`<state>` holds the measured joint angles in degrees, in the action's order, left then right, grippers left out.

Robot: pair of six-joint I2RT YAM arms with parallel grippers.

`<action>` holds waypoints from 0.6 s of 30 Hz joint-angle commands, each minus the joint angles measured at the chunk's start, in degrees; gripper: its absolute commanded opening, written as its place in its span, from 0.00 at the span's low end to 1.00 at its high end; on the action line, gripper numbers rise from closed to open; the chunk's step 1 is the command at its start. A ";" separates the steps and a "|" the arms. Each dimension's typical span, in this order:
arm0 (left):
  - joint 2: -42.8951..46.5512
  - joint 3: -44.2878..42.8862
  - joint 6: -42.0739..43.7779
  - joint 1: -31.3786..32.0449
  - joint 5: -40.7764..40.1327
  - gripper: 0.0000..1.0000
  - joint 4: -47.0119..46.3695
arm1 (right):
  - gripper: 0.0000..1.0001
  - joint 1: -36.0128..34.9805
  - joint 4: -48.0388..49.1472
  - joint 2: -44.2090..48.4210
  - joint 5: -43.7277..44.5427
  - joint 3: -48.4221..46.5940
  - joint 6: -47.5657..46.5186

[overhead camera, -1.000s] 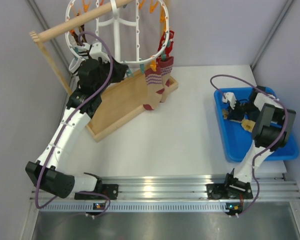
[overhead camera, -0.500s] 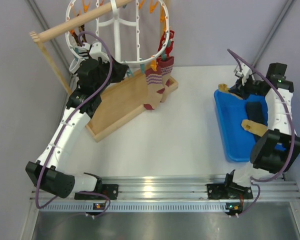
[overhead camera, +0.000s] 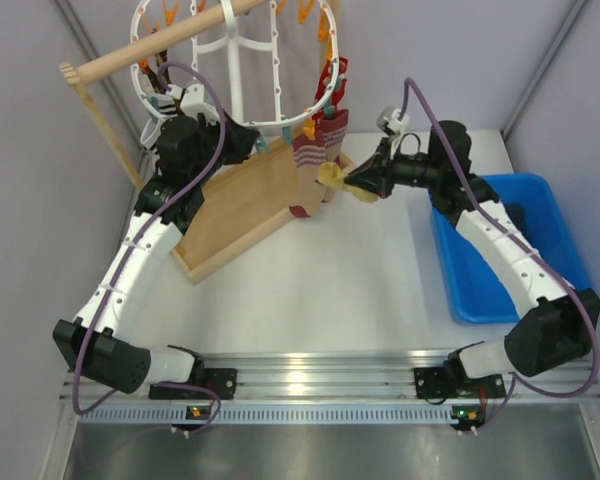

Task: Clip the socks to the hanger
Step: Pick up the sock from the bin, then clamp the sock onto the hanger.

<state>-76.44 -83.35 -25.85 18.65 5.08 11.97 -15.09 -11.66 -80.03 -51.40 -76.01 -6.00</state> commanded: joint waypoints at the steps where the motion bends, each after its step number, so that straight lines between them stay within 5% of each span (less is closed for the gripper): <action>1: -1.34 -1.20 -0.61 0.15 2.48 0.00 0.43 | 0.00 -8.69 11.22 1.10 6.28 -0.11 14.26; 10: -1.25 -1.20 -1.66 0.15 3.09 0.00 0.25 | 0.00 -20.49 17.10 -6.00 28.96 -3.62 16.72; 18: -2.04 -2.25 -1.58 0.24 3.79 0.00 0.78 | 0.00 -23.32 22.64 -10.58 33.64 -5.46 19.17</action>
<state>-76.93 -83.88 -26.94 18.57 5.89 12.05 -37.08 4.08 -89.97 -21.71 -77.30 10.41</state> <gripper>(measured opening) 0.061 0.009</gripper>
